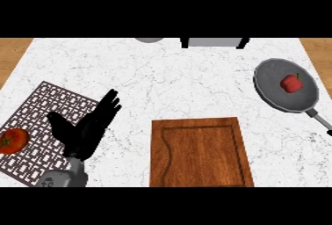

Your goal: Pick the bell pepper from the cutting board and place it in the pan

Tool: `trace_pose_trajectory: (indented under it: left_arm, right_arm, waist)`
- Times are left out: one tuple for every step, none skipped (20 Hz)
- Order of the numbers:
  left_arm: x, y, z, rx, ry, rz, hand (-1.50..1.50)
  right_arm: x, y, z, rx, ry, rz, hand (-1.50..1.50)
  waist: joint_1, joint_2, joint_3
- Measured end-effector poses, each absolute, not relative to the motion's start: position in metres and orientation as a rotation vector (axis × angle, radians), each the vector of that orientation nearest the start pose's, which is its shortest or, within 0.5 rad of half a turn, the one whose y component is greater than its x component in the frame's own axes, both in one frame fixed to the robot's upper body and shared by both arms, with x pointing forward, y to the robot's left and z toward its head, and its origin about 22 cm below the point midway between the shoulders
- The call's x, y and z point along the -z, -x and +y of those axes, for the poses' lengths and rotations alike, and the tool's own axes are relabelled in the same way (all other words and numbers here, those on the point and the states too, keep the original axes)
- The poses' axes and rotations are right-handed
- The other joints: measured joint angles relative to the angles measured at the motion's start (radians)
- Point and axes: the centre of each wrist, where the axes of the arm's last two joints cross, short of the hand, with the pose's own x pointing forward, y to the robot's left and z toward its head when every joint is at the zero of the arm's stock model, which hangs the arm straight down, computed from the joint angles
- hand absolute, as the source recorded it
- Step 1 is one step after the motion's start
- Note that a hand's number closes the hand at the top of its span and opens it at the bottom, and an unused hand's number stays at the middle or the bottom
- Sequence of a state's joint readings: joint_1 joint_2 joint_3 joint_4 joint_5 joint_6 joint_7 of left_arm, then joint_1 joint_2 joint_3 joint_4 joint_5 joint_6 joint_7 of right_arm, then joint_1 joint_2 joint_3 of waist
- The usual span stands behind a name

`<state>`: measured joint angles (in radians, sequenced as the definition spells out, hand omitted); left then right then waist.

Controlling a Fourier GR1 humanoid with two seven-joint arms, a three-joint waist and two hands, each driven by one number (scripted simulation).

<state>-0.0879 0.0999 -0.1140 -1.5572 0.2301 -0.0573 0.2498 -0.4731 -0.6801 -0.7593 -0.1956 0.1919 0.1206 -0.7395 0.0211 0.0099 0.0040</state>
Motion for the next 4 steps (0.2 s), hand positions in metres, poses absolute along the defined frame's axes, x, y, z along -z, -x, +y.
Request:
trace_pose_trajectory:
  left_arm:
    - [-0.0164, -0.2584, 0.2137, 0.098, 0.243, -1.363, 0.00]
    - [-0.0176, -0.2586, 0.2118, 0.096, 0.244, -1.365, 0.00]
    - [-0.0152, -0.2594, 0.2115, 0.092, 0.245, -1.362, 0.00]
    - [-0.0114, -0.2580, 0.2119, 0.096, 0.245, -1.363, 0.00]
  right_arm:
    - [0.0297, -0.2338, -0.5185, 0.208, 0.642, -1.567, -1.50]
    - [0.0309, -0.2301, -0.5201, 0.201, 0.638, -1.572, -1.50]
    - [0.0339, -0.2279, -0.5189, 0.195, 0.638, -1.572, -1.50]
    - [0.0332, -0.2272, -0.5200, 0.187, 0.632, -1.573, -1.50]
  waist:
    - [-0.001, -0.001, 0.000]
    - [-0.002, -0.001, 0.000]
    - [-0.003, -0.002, -0.001]
    - [-0.004, -0.002, -0.001]
